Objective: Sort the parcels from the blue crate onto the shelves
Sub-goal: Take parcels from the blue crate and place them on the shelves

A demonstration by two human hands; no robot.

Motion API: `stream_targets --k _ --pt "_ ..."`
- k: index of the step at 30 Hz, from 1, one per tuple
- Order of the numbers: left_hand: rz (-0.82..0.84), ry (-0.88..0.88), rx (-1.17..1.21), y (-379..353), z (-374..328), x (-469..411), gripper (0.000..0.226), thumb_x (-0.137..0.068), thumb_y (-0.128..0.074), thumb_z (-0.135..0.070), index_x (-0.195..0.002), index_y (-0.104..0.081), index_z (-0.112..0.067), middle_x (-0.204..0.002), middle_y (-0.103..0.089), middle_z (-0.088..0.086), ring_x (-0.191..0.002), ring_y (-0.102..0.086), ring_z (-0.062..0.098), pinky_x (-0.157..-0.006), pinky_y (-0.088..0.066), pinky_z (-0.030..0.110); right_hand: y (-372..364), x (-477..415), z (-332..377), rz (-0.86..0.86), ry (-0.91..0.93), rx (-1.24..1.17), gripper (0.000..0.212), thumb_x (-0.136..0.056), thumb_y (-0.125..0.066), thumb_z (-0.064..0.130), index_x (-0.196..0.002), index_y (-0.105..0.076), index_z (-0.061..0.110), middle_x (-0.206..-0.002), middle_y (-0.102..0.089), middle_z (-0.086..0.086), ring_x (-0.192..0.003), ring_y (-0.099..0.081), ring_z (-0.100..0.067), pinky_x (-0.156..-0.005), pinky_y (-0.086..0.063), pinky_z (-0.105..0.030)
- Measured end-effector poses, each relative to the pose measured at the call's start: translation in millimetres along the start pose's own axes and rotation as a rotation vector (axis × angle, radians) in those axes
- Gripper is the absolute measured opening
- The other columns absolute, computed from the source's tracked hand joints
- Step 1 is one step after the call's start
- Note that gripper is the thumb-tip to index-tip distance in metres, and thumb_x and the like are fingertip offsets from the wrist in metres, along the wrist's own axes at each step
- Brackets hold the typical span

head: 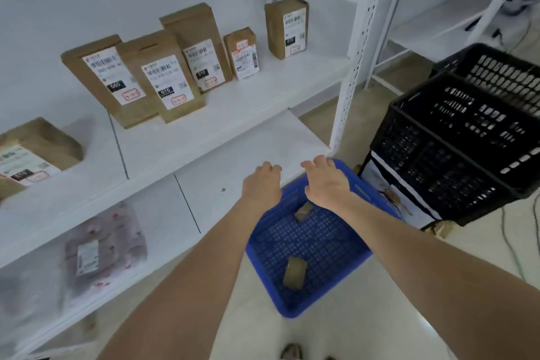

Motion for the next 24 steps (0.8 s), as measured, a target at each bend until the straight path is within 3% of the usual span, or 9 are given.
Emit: stream_targets --k 3,8,15,18,24 --pt "0.059 0.012 0.036 -41.1 -6.7 -36.2 0.042 -0.094 -0.047 -0.017 -0.135 -0.04 -0.011 -0.129 -0.043 0.009 -0.113 -0.047 0.024 -0.079 -0.047 0.037 -34.7 -30.8 -26.1 0.087 -0.003 -0.021 0.062 -0.095 -0.052 0.021 -0.149 -0.021 0.023 -0.147 -0.026 -0.01 -0.131 -0.034 -0.03 -0.093 -0.044 -0.039" --pt "0.146 0.06 0.163 -118.5 -14.1 -106.2 0.034 -0.094 -0.046 -0.018 -0.127 -0.049 -0.012 -0.125 -0.043 0.008 -0.103 -0.053 0.024 -0.08 -0.05 0.039 -97.1 -95.2 -76.3 0.203 -0.038 -0.053 0.065 -0.096 -0.052 0.023 -0.15 -0.015 0.021 -0.149 -0.021 -0.009 -0.109 -0.056 -0.027 -0.066 -0.043 -0.034" --pt "0.335 0.178 0.193 -246.8 -26.6 -168.0 0.034 -0.097 -0.045 -0.019 -0.13 -0.048 -0.013 -0.129 -0.04 0.009 -0.103 -0.054 0.026 -0.076 -0.049 0.039 -212.7 -176.6 -154.0 0.359 -0.03 -0.025 0.065 -0.096 -0.051 0.017 -0.15 -0.014 0.023 -0.147 -0.022 -0.009 -0.111 -0.054 -0.028 -0.07 -0.047 -0.035" --pt "0.39 0.257 0.247 -306.5 -26.7 -196.7 0.038 -0.098 -0.045 -0.019 -0.136 -0.041 -0.016 -0.132 -0.037 0.009 -0.104 -0.055 0.028 -0.08 -0.05 0.04 -276.7 -213.4 -178.2 0.447 0.007 -0.012 0.067 -0.097 -0.051 0.017 -0.151 -0.013 0.023 -0.151 -0.016 -0.009 -0.113 -0.054 -0.029 -0.072 -0.047 -0.035" --pt "0.433 0.457 0.515 -454.8 -14.0 -249.9 0.052 -0.096 -0.049 -0.017 -0.145 -0.031 -0.015 -0.15 -0.027 0.009 -0.118 -0.051 0.027 -0.094 -0.047 0.038 -409.1 -284.9 -218.8 0.521 0.027 -0.056 0.063 -0.095 -0.054 0.015 -0.148 -0.02 0.02 -0.145 -0.025 -0.005 -0.11 -0.054 -0.028 -0.071 -0.046 -0.035"
Point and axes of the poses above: each hand's wrist, its own x-axis away from the middle knuckle, its own y-axis out of the back of the hand, z = x × y, the point moved 9 cm from there along -x, towards the middle knuckle
